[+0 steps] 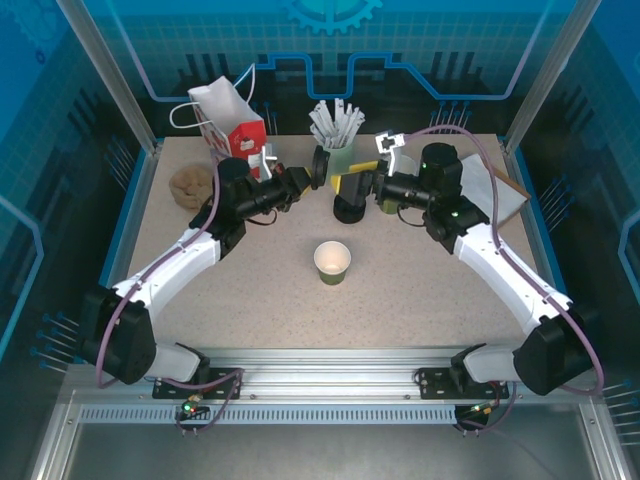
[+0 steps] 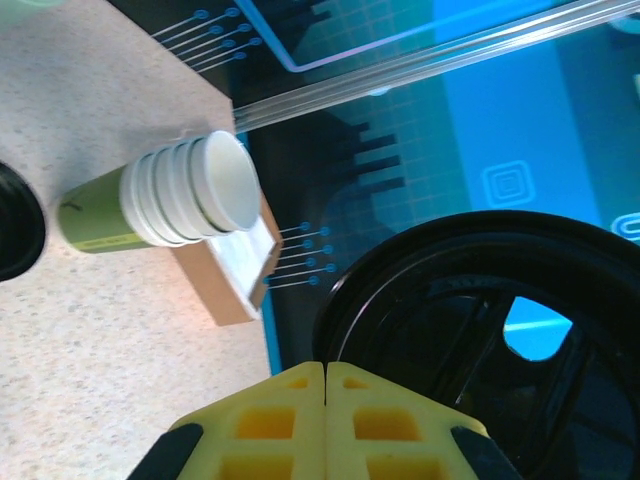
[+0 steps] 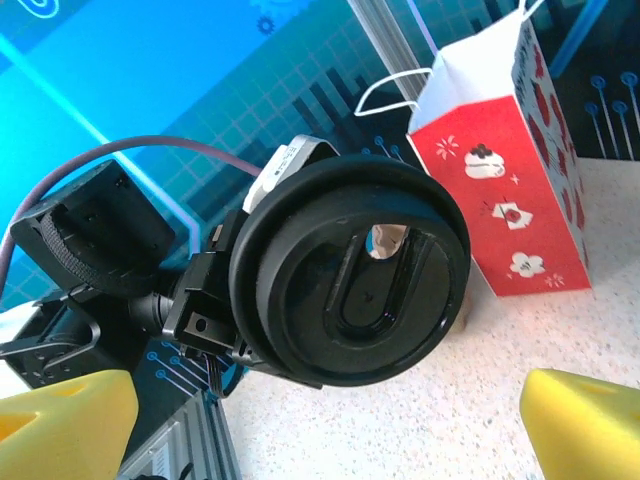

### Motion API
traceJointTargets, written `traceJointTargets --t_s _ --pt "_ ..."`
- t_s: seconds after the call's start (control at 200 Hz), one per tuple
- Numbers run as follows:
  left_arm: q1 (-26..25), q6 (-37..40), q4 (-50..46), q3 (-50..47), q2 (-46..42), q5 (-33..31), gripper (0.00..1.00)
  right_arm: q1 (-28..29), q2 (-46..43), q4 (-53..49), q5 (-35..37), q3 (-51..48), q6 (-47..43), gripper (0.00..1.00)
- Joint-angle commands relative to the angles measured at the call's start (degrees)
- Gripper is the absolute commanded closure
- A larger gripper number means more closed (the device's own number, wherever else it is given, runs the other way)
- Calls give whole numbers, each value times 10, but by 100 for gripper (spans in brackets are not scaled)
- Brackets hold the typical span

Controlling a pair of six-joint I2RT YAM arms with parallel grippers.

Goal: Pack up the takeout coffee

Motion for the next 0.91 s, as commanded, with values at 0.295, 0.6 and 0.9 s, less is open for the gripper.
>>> traceJointTargets --t_s 0.295,0.6,0.9 --pt "-15 -55 64 -3 -10 34 94 21 67 109 -40 40 57 0" --pt "-19 -61 80 -5 -3 37 94 21 64 113 -29 40 62 5" --pt "-20 -64 89 -8 2 39 94 22 61 101 -30 47 56 19"
